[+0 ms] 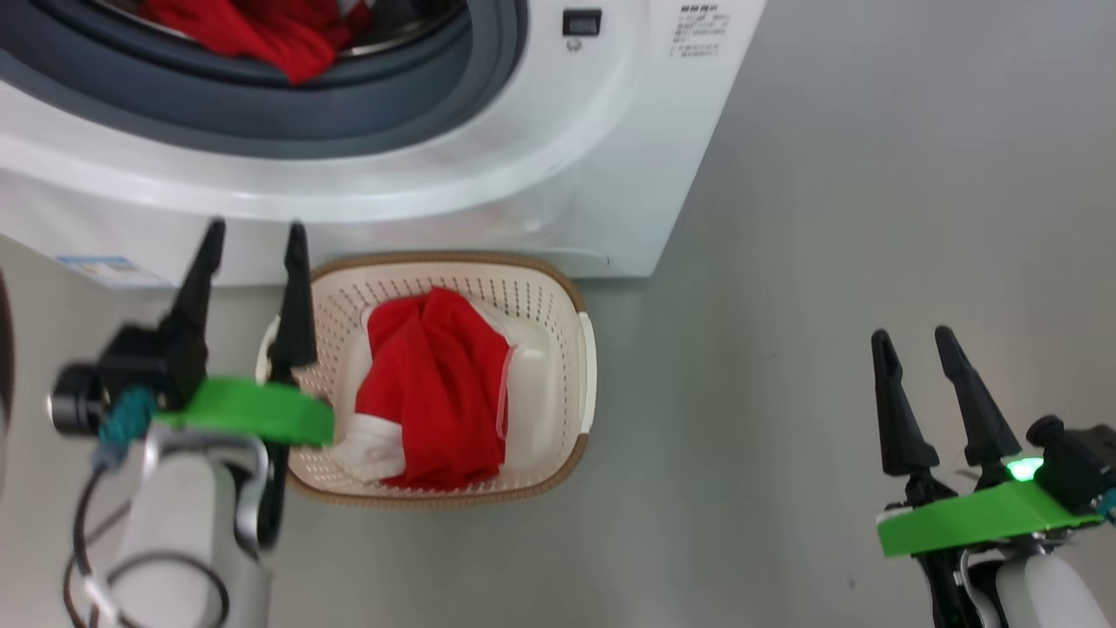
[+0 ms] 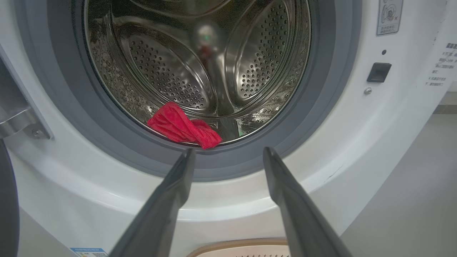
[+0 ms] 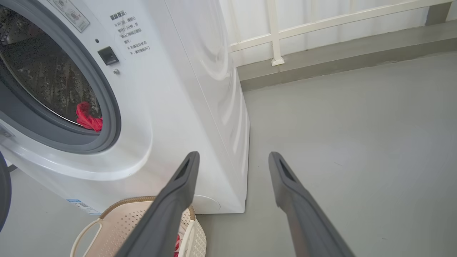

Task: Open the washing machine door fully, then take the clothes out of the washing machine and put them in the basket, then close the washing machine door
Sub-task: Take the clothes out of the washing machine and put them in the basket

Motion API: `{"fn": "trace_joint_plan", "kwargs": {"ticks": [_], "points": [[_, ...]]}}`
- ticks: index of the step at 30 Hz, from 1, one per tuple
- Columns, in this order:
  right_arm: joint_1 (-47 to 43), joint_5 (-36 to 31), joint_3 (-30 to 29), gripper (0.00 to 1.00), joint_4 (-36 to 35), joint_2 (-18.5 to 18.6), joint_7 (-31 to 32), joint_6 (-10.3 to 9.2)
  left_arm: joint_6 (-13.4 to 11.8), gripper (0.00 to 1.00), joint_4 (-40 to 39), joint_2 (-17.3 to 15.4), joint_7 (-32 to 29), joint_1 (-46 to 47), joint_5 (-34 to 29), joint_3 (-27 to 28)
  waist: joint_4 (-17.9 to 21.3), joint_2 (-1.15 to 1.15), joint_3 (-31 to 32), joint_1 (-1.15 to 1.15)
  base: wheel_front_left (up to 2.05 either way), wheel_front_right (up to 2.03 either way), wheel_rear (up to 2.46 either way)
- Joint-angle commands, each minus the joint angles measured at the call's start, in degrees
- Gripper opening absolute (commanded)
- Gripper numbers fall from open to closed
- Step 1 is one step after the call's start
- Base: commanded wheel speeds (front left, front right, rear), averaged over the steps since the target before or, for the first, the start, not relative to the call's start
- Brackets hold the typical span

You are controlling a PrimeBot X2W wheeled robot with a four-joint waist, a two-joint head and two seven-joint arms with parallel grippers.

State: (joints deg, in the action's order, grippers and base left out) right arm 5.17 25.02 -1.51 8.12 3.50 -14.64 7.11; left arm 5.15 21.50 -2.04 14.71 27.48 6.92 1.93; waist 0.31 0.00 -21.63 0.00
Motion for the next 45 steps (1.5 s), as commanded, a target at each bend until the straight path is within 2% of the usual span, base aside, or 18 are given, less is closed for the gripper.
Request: {"fn": "trace_joint_plan", "kwargs": {"ticks": [1,15,26,36,45], "points": [[1.7,-0.4,1.3,1.0,-1.6,0.2,-0.4,0.37,0.2,1.0,1.2,-1.9,0.3,3.9,-0.9,1.8,0.3,0.0,-4.0,0.0,0.0,0.0,0.0],[6.8,0.1,1.3,1.0,-2.2,-0.5,-0.4,0.37,-0.6,1.0,22.5,-5.2,0.2,27.9,-1.1,1.7,2.4,0.0,-12.1,0.0,0.0,0.0,0.0],[9.4,1.4,2.1,1.0,-2.8,-0.6,-0.4,0.37,-2.0,1.0,34.8,-7.1,-0.1,41.5,-1.0,1.2,4.1,0.0,-15.7,0.0,0.0,0.0,0.0],[10.6,3.1,3.1,1.0,-2.9,-0.6,-0.4,0.37,-4.6,1.0,44.6,-9.9,-0.4,49.5,-0.2,1.7,6.2,0.0,-17.7,0.0,0.0,0.0,0.0],[11.1,4.0,3.9,1.0,-3.0,-0.6,-0.4,0.37,-5.1,1.0,49.1,-12.0,-0.2,53.2,0.0,1.1,7.9,0.0,-18.8,0.0,0.0,0.0,0.0]]}}
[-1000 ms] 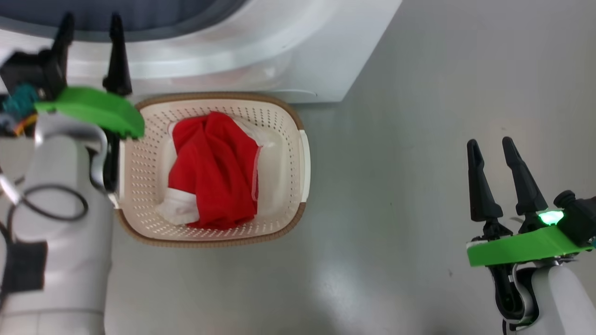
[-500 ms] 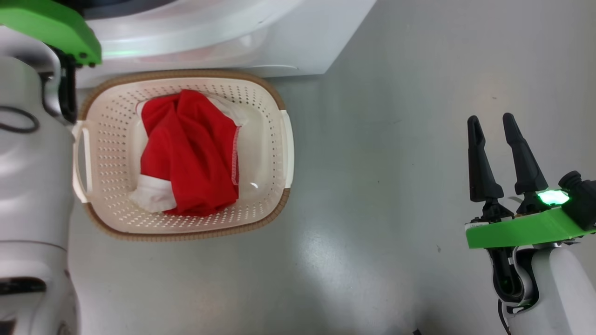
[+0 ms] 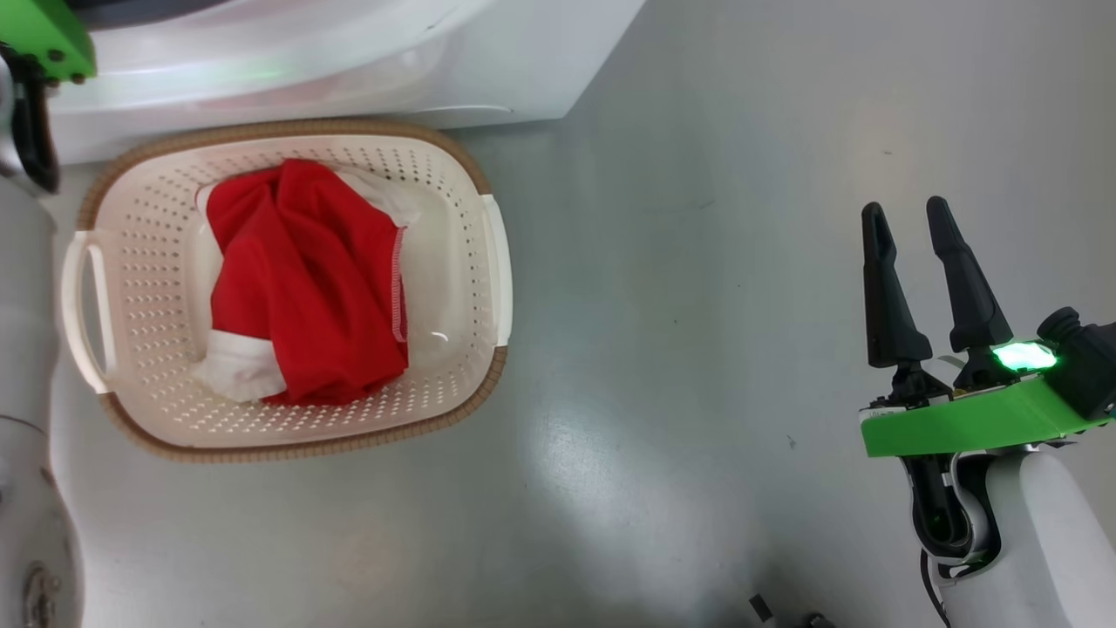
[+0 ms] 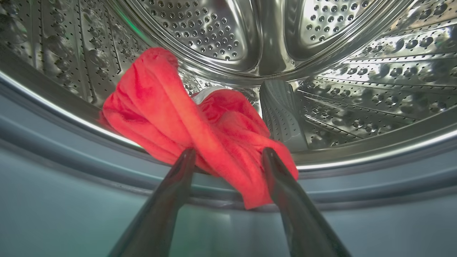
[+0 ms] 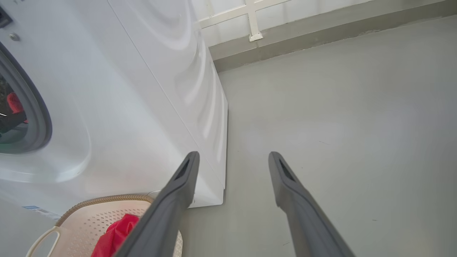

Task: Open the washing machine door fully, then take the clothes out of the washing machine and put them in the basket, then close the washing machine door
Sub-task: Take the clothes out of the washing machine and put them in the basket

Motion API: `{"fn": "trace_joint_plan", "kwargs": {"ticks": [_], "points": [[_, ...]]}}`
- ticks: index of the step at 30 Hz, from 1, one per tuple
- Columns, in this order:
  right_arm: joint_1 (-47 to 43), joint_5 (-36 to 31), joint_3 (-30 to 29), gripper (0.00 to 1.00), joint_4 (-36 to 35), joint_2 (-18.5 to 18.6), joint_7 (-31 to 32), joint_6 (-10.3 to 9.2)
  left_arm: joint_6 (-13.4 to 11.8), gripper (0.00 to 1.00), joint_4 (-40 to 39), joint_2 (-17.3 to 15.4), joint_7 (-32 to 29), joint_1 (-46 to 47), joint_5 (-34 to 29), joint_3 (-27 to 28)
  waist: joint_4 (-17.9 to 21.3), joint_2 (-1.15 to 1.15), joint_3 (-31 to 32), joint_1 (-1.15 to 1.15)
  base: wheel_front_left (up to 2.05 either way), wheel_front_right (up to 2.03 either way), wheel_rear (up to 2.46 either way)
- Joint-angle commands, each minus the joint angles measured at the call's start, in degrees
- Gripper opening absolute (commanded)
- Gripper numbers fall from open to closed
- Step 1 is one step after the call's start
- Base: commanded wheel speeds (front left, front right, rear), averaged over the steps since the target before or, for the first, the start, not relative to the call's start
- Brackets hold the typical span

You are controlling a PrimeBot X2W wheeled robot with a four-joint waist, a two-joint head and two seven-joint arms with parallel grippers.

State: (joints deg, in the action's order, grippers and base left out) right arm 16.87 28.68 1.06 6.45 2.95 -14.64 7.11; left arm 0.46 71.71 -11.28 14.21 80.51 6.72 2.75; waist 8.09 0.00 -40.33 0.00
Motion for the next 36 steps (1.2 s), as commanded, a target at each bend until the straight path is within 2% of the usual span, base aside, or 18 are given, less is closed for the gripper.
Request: {"fn": "trace_joint_plan", "kwargs": {"ticks": [1,2,3,7,14,19,28,36], "points": [[-0.4,0.4,1.3,1.0,-1.3,-0.1,-0.4,0.37,-0.5,0.46,-0.7,-3.1,0.3,0.6,0.1,0.0,0.3,0.0,-0.3,0.0,0.0,0.0,0.0],[-0.4,0.4,1.3,1.0,-1.3,-0.1,-0.4,0.37,-0.5,0.31,-0.6,-3.2,0.4,0.7,0.1,-0.2,0.4,0.0,-0.3,0.0,0.0,0.0,0.0],[-0.4,0.4,1.2,1.0,-1.4,-0.1,-0.4,0.37,-0.5,0.0,-0.5,-3.2,0.5,0.7,0.1,-0.3,0.4,0.0,-0.4,0.0,0.0,0.0,0.0],[-0.4,0.3,0.7,1.0,-1.4,-0.1,-0.4,0.37,-0.3,0.0,-1.6,-2.9,0.7,-0.1,0.1,-0.7,0.1,0.0,-0.2,0.0,0.0,0.0,0.0],[-0.6,-0.1,0.6,1.0,-1.2,-0.1,-0.4,0.37,-0.8,0.0,-9.3,-1.7,0.8,-3.8,0.5,-0.6,-0.9,0.0,1.0,0.0,0.0,0.0,0.0],[-1.0,-0.7,0.2,1.0,-0.9,-0.1,-0.4,0.37,-1.0,0.0,-18.3,0.0,0.8,-8.7,0.8,0.3,-2.0,0.0,2.7,0.0,0.0,0.0,0.0],[-3.3,-1.3,-0.2,1.0,-0.7,-0.1,-0.4,0.37,1.3,0.0,-35.3,2.4,0.8,-22.1,0.0,2.4,-3.1,0.0,6.8,0.0,0.0,0.0,0.0],[-4.6,-1.9,-0.7,1.0,-1.0,-0.1,-0.4,0.37,3.0,0.0,-48.8,5.1,0.8,-30.8,-0.8,5.2,-4.3,0.0,7.8,0.0,0.0,0.0,0.0]]}}
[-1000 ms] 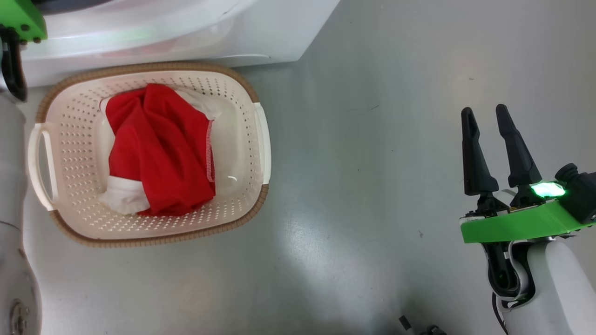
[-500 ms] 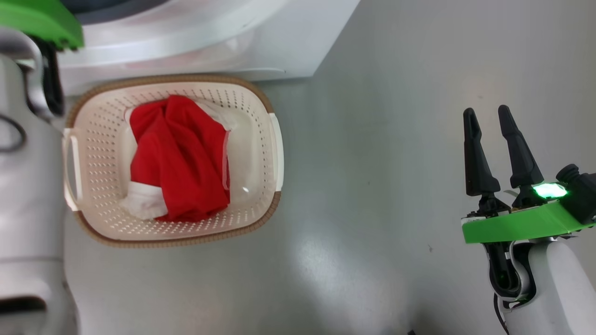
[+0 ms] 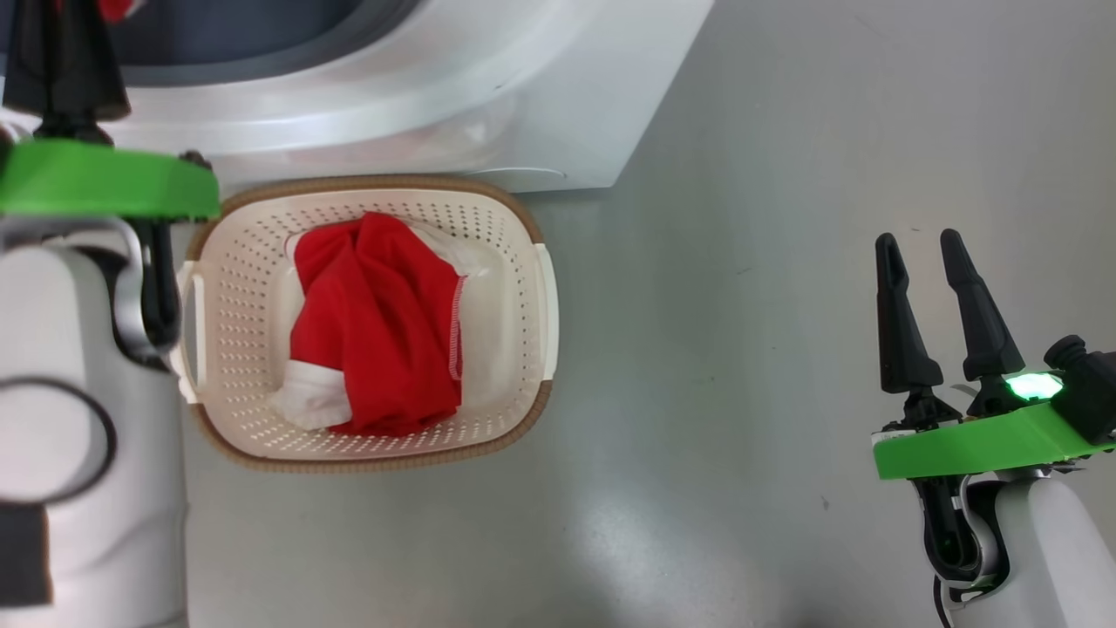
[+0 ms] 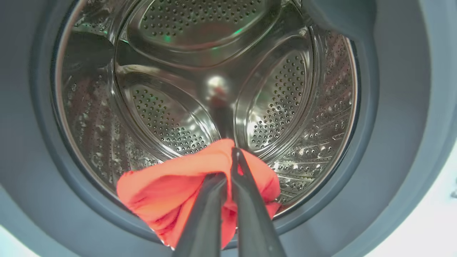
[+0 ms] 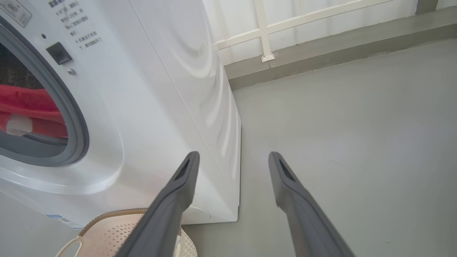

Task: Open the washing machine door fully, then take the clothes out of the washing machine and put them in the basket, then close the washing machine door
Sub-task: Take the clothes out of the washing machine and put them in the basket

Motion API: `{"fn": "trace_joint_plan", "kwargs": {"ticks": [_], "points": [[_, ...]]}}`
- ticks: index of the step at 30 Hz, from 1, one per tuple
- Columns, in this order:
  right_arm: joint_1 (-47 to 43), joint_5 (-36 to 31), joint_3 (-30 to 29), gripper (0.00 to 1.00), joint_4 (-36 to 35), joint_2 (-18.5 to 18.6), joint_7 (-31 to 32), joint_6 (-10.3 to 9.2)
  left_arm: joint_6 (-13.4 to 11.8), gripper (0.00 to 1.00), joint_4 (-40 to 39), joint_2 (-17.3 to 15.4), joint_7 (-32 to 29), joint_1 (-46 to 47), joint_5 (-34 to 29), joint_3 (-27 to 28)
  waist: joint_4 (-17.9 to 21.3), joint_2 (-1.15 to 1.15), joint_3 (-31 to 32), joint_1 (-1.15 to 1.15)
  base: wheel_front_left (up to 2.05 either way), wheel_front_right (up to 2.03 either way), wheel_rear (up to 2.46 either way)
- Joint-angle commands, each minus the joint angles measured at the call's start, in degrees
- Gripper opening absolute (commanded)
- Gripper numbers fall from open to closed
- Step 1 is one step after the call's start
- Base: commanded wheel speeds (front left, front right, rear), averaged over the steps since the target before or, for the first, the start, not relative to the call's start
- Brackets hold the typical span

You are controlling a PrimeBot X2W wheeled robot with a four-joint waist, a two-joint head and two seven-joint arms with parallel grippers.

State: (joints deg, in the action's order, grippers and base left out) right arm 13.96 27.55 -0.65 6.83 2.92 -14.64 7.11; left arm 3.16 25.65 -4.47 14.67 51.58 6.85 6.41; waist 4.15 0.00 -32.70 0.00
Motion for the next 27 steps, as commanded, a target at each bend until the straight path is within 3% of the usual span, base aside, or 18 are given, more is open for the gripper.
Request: {"fn": "trace_joint_plan", "kwargs": {"ticks": [1,17,27], "points": [[-1.8,-0.8,0.9,1.0,-1.4,0.0,-0.4,0.37,0.5,0.0,-4.5,-1.5,0.3,-2.8,-1.4,1.6,-0.6,0.0,0.2,0.0,0.0,0.0,0.0],[-1.8,-1.3,0.9,1.0,-1.7,0.0,-0.4,0.37,1.4,0.0,-26.2,1.5,0.3,-14.7,-0.4,4.7,-1.6,0.0,0.0,0.0,0.0,0.0,0.0],[-1.9,-1.4,0.6,1.0,-1.5,0.0,-0.4,0.37,-1.7,0.0,-36.5,1.6,0.3,-20.3,1.2,2.9,-1.9,0.0,0.1,0.0,0.0,0.0,0.0]]}}
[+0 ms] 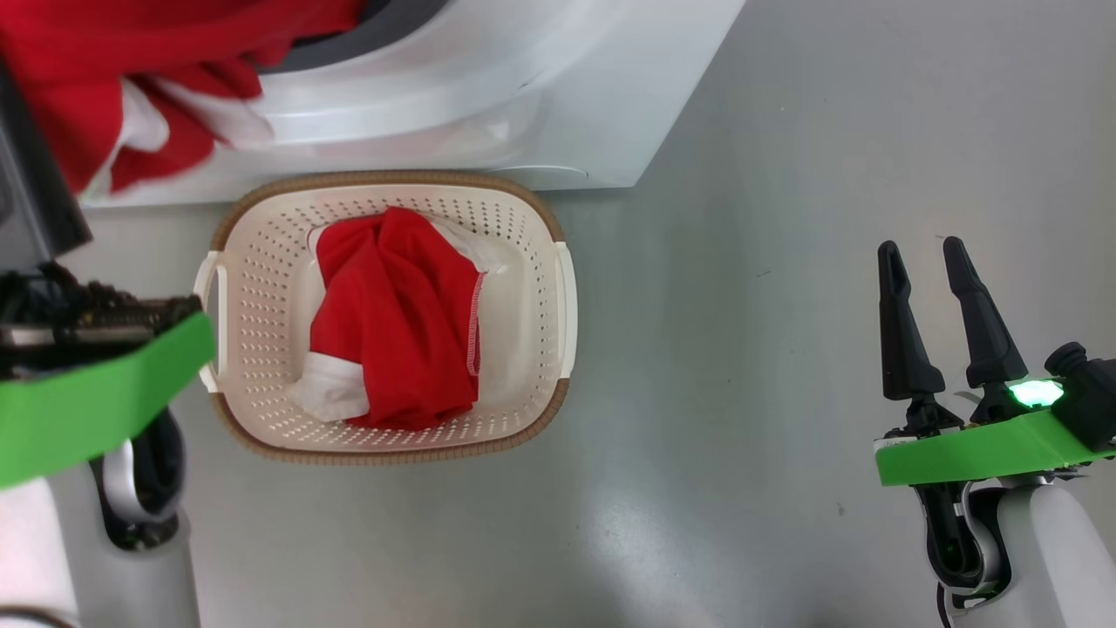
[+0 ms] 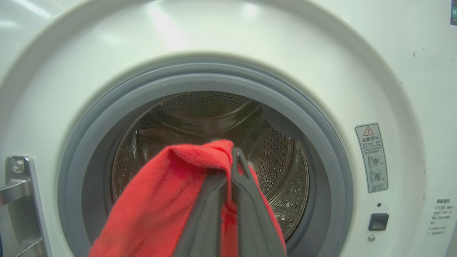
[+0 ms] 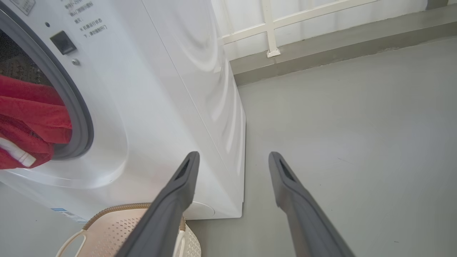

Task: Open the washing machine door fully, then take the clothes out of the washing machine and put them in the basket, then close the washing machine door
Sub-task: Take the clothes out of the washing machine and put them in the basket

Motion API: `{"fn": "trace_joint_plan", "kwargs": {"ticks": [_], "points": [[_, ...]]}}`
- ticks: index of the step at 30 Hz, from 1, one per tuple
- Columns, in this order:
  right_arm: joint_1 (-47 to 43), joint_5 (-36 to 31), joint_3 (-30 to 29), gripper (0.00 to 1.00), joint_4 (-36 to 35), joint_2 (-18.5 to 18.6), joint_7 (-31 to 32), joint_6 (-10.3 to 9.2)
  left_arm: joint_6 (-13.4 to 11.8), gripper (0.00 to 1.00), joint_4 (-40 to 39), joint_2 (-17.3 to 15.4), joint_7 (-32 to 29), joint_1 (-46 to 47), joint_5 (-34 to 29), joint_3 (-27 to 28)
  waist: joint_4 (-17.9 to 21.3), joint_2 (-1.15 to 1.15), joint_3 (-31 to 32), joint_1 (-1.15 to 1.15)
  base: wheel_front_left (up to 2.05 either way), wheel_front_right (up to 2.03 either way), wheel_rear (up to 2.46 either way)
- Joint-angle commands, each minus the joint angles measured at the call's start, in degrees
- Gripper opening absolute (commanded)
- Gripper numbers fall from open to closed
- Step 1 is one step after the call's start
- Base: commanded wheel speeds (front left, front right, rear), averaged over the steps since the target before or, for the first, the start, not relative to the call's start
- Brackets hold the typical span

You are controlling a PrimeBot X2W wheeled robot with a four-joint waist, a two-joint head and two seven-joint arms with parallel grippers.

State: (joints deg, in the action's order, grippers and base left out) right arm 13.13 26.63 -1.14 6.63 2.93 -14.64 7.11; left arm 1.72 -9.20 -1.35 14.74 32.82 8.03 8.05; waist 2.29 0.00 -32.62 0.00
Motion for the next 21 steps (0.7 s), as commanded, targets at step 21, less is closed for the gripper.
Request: {"fn": "trace_joint_plan", "kwargs": {"ticks": [21], "points": [[0.4,-0.1,1.6,1.0,-1.9,-0.1,-0.4,0.37,-1.2,0.0,16.1,-1.5,0.3,-4.3,0.4,-3.5,0.4,0.0,-3.3,0.0,0.0,0.0,0.0]]}}
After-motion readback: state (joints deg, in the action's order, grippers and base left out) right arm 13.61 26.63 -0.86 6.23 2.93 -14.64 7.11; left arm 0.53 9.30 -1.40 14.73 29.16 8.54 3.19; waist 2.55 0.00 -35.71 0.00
